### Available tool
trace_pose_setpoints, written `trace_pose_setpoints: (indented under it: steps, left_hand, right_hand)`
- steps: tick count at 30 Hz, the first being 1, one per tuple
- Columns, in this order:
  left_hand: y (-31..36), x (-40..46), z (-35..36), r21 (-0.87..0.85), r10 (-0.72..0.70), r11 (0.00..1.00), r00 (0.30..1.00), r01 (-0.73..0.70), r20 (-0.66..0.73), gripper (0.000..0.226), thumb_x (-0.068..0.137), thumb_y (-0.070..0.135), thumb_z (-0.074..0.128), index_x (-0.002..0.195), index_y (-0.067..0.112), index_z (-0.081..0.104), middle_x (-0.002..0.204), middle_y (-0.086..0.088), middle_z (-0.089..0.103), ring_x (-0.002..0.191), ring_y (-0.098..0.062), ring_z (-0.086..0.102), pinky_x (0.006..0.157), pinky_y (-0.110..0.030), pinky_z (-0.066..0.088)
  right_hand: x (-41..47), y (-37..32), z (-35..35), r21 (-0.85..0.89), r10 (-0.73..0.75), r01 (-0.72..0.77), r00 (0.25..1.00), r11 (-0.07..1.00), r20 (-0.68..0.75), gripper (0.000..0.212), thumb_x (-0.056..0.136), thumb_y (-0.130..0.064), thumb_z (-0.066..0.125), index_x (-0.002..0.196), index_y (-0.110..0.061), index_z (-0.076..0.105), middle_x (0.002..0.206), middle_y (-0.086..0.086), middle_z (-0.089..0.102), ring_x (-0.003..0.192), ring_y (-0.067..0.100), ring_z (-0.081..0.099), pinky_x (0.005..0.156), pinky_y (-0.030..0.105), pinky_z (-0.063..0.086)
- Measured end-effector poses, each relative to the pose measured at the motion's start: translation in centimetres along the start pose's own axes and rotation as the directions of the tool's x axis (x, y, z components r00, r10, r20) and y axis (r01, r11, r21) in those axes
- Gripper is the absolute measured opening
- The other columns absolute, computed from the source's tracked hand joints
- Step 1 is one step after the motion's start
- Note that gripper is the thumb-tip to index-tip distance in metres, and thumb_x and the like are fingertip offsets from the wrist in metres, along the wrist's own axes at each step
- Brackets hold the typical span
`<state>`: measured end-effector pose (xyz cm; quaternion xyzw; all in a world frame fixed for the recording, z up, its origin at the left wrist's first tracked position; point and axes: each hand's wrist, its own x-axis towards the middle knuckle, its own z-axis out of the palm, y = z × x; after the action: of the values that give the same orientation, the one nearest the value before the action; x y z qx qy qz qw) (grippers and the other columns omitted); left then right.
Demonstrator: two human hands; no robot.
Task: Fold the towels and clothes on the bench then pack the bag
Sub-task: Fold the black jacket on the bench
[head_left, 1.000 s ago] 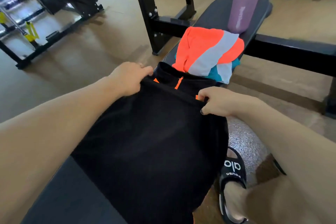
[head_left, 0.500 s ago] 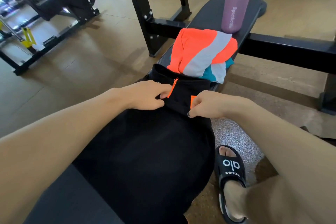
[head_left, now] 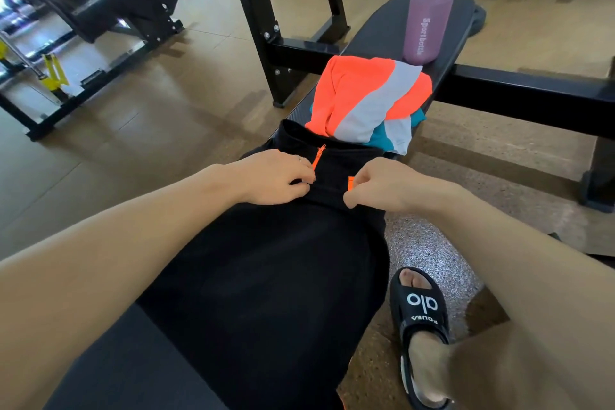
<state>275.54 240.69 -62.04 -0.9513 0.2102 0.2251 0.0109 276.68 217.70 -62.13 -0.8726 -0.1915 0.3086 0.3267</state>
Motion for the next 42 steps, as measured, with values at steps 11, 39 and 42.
trace_pose_setpoints:
  steps: [11, 39, 42]
  left_hand:
    - [-0.6, -1.0, -0.4, -0.024, 0.017, 1.0, 0.998, -0.018, -0.061, 0.016, 0.1, 0.029, 0.053, 0.106, 0.025, 0.067, 0.109, 0.011, 0.057, 0.092, -0.006, 0.051, 0.086, -0.026, 0.043]
    - [-3.4, -2.5, -0.4, 0.6, 0.343, 0.782, 0.921, -0.17, -0.187, 0.042, 0.107, 0.034, 0.024, 0.13, 0.013, 0.052, 0.131, -0.013, 0.052, 0.105, -0.03, 0.057, 0.086, -0.042, 0.049]
    - [-4.1, -3.1, -0.4, 0.428, 0.223, 0.894, 0.959, -0.13, -0.174, 0.025, 0.103, 0.023, 0.037, 0.118, 0.012, 0.054, 0.111, -0.004, 0.05, 0.072, -0.013, 0.048, 0.07, -0.028, 0.047]
  right_hand:
    - [-0.2, 0.0, -0.1, 0.035, -0.081, 0.082, 0.996, 0.996, -0.042, 0.035, 0.077, -0.021, 0.07, 0.057, -0.014, 0.042, 0.051, -0.006, 0.032, 0.045, 0.01, 0.031, 0.049, 0.024, 0.033]
    - [0.6, 0.6, -0.4, 0.0, -0.112, 0.113, 0.987, 0.994, -0.115, 0.01, 0.08, -0.013, 0.07, 0.089, -0.012, 0.065, 0.076, -0.007, 0.058, 0.074, 0.012, 0.054, 0.06, 0.024, 0.039]
    - [0.8, 0.8, -0.8, -0.024, -0.109, 0.109, 0.994, 0.994, -0.004, 0.022, 0.086, -0.017, 0.071, 0.108, -0.018, 0.069, 0.089, -0.011, 0.062, 0.092, 0.013, 0.06, 0.071, 0.021, 0.045]
